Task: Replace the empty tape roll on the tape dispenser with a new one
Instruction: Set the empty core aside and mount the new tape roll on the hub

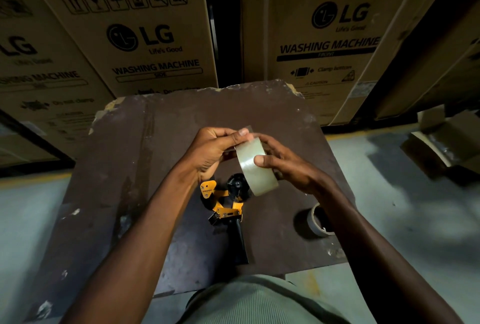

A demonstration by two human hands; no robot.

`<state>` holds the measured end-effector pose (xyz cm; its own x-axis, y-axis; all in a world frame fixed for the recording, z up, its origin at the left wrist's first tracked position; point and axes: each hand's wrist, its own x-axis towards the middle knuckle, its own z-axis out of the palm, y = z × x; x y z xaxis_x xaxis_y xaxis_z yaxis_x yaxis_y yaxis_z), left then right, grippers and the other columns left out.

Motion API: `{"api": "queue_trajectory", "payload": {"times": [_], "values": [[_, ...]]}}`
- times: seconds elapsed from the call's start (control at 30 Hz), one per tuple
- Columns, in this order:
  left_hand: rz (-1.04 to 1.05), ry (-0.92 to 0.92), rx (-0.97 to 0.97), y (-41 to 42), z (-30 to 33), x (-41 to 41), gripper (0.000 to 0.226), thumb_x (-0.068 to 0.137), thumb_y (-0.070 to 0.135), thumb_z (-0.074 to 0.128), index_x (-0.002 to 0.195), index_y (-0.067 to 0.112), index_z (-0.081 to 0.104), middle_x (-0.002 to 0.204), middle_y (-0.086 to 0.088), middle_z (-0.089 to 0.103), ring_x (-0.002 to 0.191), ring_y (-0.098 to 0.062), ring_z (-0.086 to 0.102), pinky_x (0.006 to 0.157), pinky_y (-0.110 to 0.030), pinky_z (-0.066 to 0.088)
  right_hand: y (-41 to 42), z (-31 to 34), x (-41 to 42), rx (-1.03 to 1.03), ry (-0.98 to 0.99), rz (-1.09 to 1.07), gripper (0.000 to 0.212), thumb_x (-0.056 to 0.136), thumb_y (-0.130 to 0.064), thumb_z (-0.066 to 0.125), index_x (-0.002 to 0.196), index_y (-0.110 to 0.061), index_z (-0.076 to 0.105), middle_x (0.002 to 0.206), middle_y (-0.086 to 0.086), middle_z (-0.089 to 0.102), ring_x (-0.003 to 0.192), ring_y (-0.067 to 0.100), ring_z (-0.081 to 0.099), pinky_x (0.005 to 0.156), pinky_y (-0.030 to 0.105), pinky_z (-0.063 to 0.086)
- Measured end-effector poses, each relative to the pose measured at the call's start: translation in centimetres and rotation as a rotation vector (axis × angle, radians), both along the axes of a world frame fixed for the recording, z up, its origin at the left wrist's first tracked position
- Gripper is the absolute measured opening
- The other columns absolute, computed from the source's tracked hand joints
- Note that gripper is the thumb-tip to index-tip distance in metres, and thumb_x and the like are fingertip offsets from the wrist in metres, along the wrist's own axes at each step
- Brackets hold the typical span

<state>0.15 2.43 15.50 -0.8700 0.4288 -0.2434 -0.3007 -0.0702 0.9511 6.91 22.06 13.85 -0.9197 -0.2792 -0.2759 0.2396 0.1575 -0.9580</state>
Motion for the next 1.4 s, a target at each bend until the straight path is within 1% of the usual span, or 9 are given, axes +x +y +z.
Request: {"api": "queue_trajectory", "payload": {"times": [0.17,0.37,0.5,0.63,0.8,0.97,1.1,1.23,1.4], "values": [[-0.026,-0.025,0.058,-0.6,-1.4,0.3,0.035,0.078,0.030,0.077,0.095,0.000,0.076,0.105,-0.013,0.077,0.105,-0.023,0.072,0.084,-0.029,0.057,0.5,-0.7,0.1,0.062,-0.063,0.039,0.083,0.076,-0.044,0.075,0.149,-0.034,0.037,0.144,0.000,0.054,0.129,0.024,0.057,0.095,0.046,0.055],[0.020,-0.145,0.177,-2.1,-3.5,0.8,0.018,0.079,0.026,0.074,0.087,0.009,0.078,0.096,-0.012,0.078,0.095,-0.019,0.074,0.084,-0.030,0.057,1.1,-1.1,-0.6,0.203,-0.028,0.148,0.111,0.063,-0.046,0.083,0.158,-0.038,0.027,0.150,0.000,0.050,0.130,0.023,0.056,0.106,0.048,0.053],[0.067,-0.133,0.222,-3.2,-5.2,1.5,0.018,0.079,0.024,0.074,0.087,0.009,0.080,0.109,-0.015,0.076,0.111,-0.025,0.069,0.101,-0.035,0.052,0.5,-1.5,-1.4,0.392,0.046,0.178,0.110,0.071,-0.045,0.087,0.159,-0.042,0.021,0.157,0.002,0.040,0.138,0.025,0.046,0.112,0.048,0.047],[0.152,-0.054,0.038,-4.9,-6.9,2.0,0.017,0.078,0.025,0.077,0.089,0.013,0.080,0.103,-0.008,0.078,0.105,-0.020,0.070,0.095,-0.036,0.053,-0.7,-2.3,-2.1,0.614,0.142,0.171,0.119,0.070,-0.045,0.090,0.161,-0.030,0.015,0.157,0.012,0.036,0.141,0.032,0.041,0.114,0.047,0.042],[0.172,0.101,-0.251,-6.9,-9.2,2.3,0.007,0.086,0.009,0.074,0.093,0.009,0.075,0.093,-0.011,0.074,0.076,-0.003,0.068,0.069,-0.017,0.055,-2.2,-4.0,-2.5,0.819,0.192,0.191,0.124,0.065,-0.052,0.089,0.159,-0.019,0.016,0.155,0.015,0.036,0.137,0.035,0.044,0.108,0.045,0.045],[0.104,0.196,-0.464,-8.5,-11.7,3.1,0.012,0.086,0.007,0.074,0.097,0.003,0.076,0.099,-0.014,0.076,0.088,-0.017,0.070,0.078,-0.020,0.056,-3.6,-6.1,-2.8,0.915,0.215,0.228,0.124,0.063,-0.057,0.086,0.159,-0.017,0.018,0.149,0.014,0.039,0.137,0.035,0.039,0.111,0.051,0.041],[0.139,0.275,-0.604,-8.8,-13.2,3.7,0.017,0.082,0.008,0.077,0.085,0.025,0.076,0.088,0.008,0.071,0.080,0.003,0.068,0.077,-0.012,0.051,-4.3,-7.9,-2.9,0.940,0.241,0.207,0.122,0.064,-0.054,0.087,0.160,-0.017,0.022,0.149,0.014,0.041,0.136,0.035,0.041,0.113,0.046,0.039],[0.170,0.305,-0.808,-8.8,-14.2,3.8,0.010,0.079,0.025,0.081,0.088,0.021,0.080,0.089,-0.001,0.072,0.085,-0.019,0.069,0.078,-0.034,0.054,-4.8,-8.9,-3.4,0.946,0.240,0.216,0.123,0.064,-0.058,0.084,0.161,-0.017,0.020,0.152,0.013,0.039,0.137,0.035,0.040,0.113,0.048,0.038],[0.167,0.229,-0.865,-8.7,-14.5,4.5,0.012,0.078,0.033,0.079,0.086,0.024,0.079,0.090,0.003,0.078,0.085,-0.015,0.071,0.078,-0.036,0.058,-5.3,-9.4,-4.1,0.986,0.239,0.253,0.127,0.060,-0.066,0.077,0.161,-0.015,0.020,0.151,0.015,0.041,0.136,0.034,0.042,0.114,0.048,0.038]]}}
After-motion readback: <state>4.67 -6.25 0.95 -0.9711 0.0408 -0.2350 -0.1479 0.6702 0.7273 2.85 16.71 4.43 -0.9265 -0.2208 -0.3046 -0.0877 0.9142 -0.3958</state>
